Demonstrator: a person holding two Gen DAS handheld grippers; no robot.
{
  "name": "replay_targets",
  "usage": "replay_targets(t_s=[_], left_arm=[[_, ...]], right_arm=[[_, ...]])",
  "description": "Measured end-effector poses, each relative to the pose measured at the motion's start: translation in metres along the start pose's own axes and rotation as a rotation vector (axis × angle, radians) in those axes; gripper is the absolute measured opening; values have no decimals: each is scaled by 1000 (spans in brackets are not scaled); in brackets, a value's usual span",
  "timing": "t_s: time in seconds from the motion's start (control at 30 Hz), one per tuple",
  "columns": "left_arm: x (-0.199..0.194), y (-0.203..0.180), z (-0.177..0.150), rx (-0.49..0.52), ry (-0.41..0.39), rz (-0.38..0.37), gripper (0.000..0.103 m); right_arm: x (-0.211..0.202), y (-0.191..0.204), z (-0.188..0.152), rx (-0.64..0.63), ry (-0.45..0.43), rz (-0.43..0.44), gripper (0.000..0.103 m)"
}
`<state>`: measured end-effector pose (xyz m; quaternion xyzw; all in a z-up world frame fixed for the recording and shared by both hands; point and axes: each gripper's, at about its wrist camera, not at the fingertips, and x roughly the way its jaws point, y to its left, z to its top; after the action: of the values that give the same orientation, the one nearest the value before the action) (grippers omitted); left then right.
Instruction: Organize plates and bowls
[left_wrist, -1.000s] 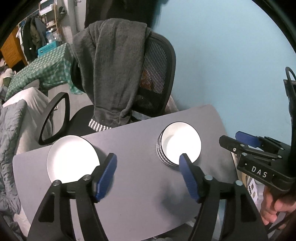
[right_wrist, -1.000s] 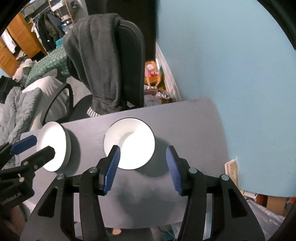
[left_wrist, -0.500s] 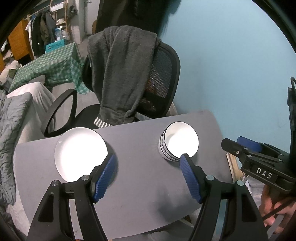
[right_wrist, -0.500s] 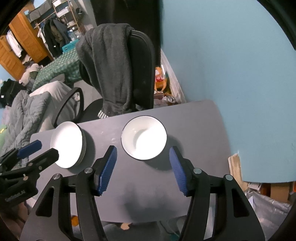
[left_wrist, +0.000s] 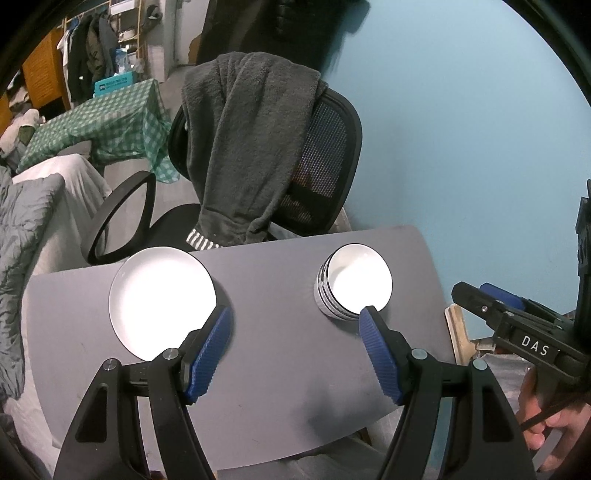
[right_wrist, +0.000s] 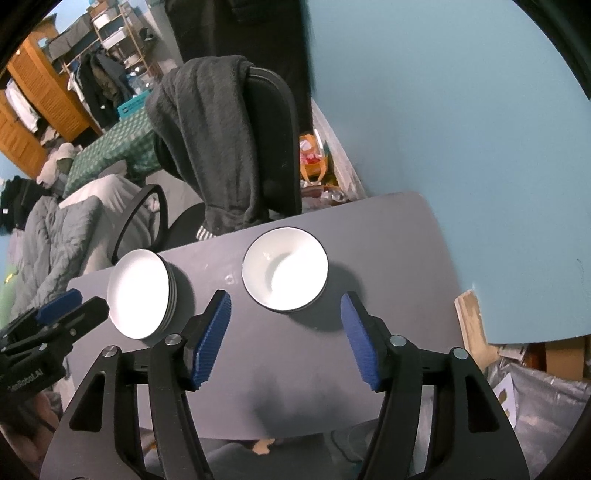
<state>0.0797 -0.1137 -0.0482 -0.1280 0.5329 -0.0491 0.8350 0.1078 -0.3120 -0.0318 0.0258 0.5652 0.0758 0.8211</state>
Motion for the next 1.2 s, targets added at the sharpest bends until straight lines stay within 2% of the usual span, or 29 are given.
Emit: replay_targets(t_s=[0.5,0.93,1.2], left_arm=[[21,-15,2,43,33,-22,73],[92,-31,13,86,139,-29,73],[148,-31,21,39,216,-56,73]], right_arm=[[11,-15,7,-34,9,-43,67],[86,-59,19,-77,117,-40,67],[139,-69,27,-121,213,66,67]])
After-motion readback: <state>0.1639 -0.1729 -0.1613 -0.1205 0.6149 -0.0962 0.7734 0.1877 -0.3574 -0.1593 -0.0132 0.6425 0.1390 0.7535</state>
